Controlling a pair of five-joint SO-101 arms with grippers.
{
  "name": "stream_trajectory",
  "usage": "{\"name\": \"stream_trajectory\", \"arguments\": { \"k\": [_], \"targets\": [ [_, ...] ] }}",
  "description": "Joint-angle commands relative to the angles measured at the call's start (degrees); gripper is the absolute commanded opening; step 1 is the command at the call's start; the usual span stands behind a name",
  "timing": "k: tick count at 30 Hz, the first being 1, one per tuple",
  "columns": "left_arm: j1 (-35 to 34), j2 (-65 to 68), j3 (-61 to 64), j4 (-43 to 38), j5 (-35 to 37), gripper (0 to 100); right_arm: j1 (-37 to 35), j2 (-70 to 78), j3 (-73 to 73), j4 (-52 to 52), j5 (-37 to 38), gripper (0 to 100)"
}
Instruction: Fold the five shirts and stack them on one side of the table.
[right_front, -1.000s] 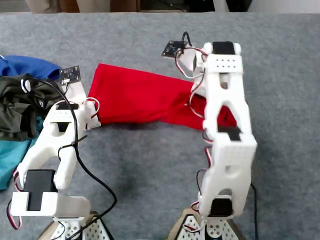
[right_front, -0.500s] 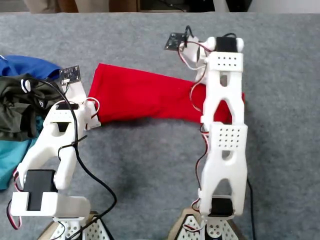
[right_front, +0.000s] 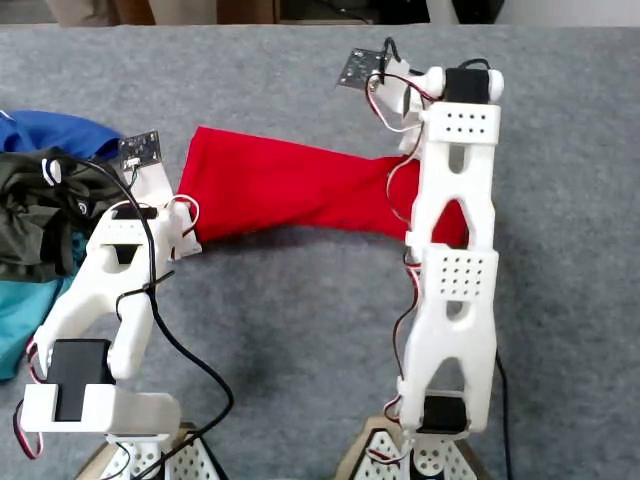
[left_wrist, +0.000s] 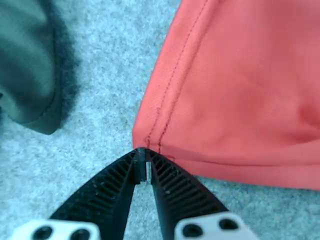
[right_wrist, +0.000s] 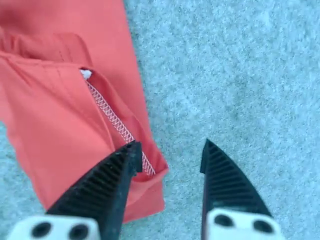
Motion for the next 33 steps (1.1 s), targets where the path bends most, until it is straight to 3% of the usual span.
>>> {"name": "stream_trajectory", "arguments": {
  "k": [1, 8, 22, 28, 30, 32, 33],
  "targets": [
    [-0.26, -0.22, -2.37, 0.44, -0.35, 2, -3.03, -1.80, 5.76, 0.97, -0.35, 17.4],
    [-0.26, -0.22, -2.46, 0.44, -0.35, 2, -0.92, -0.75, 24.57, -8.09, -3.25, 16.2],
    [-0.18, -0.22, -2.37, 0.44, -0.35, 2, -1.89, -8.04, -0.66, -2.73, -6.59, 16.1],
    [-0.18, -0.22, -2.37, 0.44, -0.35, 2, -4.79, -8.31, -1.10, 0.97, -9.49, 15.9],
    [-0.26, -0.22, -2.37, 0.44, -0.35, 2, -4.62, -8.66, 0.75, 0.97, -11.78, 11.5],
    [-0.26, -0.22, -2.37, 0.44, -0.35, 2, -4.70, -9.36, 3.30, 0.97, -13.36, 0.0],
    [-0.26, -0.31, -2.29, 0.44, -0.35, 2, -4.79, -9.80, 4.97, 0.97, -14.24, 2.1]
  ]
}}
